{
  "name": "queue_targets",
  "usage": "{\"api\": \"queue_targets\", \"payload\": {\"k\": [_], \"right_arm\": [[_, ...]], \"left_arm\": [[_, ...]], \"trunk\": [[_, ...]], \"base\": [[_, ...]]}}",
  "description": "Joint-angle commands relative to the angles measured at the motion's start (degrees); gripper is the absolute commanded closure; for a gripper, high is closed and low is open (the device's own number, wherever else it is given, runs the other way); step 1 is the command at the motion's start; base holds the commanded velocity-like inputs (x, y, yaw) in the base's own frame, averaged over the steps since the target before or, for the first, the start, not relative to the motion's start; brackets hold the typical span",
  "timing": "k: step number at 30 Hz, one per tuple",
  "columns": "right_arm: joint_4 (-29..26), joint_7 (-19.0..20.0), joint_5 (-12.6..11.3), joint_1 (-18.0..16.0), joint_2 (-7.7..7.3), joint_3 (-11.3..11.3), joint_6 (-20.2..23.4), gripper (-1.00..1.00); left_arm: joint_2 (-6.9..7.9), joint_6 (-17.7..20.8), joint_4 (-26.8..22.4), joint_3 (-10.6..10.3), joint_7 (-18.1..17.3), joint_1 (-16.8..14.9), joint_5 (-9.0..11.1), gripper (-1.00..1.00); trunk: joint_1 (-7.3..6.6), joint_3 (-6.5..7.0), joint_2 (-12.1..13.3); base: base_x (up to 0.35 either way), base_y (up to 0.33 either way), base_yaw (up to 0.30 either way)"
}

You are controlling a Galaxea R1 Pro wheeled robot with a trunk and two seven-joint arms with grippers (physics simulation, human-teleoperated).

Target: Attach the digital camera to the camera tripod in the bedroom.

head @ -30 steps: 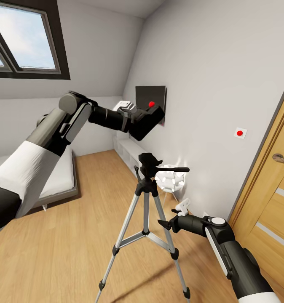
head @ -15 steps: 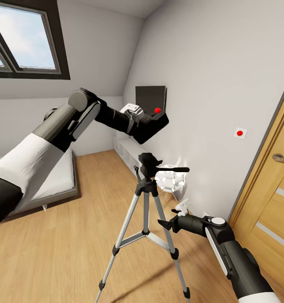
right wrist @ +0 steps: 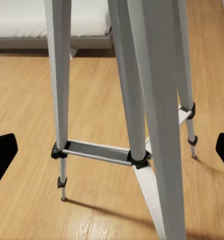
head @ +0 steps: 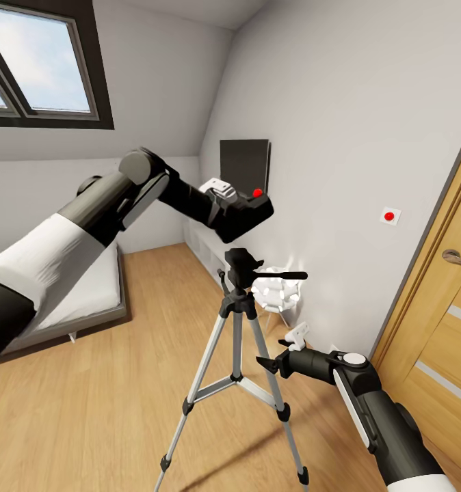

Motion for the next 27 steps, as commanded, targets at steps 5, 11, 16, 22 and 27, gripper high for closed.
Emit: {"api": "queue_targets", "payload": {"k": [5, 11, 16, 22, 27], "right_arm": [[-0.1, 0.4, 0.5, -0.1, -0.03, 0.0, 0.1, -1.0], [-0.1, 0.4, 0.5, -0.1, -0.03, 0.0, 0.1, -1.0], [-0.1, 0.4, 0.4, -0.1, -0.03, 0.0, 0.1, -1.0], [-0.1, 0.4, 0.4, -0.1, -0.03, 0.0, 0.1, -1.0], [-0.1, 0.4, 0.4, -0.1, -0.03, 0.0, 0.1, -1.0]], "left_arm": [[0.14, 0.1, 0.5, -4.1, -2.3, -1.2, 0.0, 1.0], [0.1, 0.1, 1.8, -6.3, -3.5, -2.0, 0.0, 1.0], [0.14, 0.1, 3.0, -7.7, -5.6, -2.1, -0.1, 1.0], [0.28, 0.1, 3.8, -8.4, -6.4, -2.7, -0.3, 1.0], [0.32, 0.1, 4.5, -8.7, -6.6, -3.6, -0.4, 1.0]], "trunk": [[0.04, -0.14, -0.1], [0.04, -0.14, -0.1], [0.04, -0.14, -0.1], [0.04, -0.14, -0.1], [0.04, -0.14, -0.1]], "base": [[0.0, 0.0, 0.0], [0.0, 0.0, 0.0], [0.0, 0.0, 0.0], [0.0, 0.0, 0.0], [0.0, 0.0, 0.0]]}}
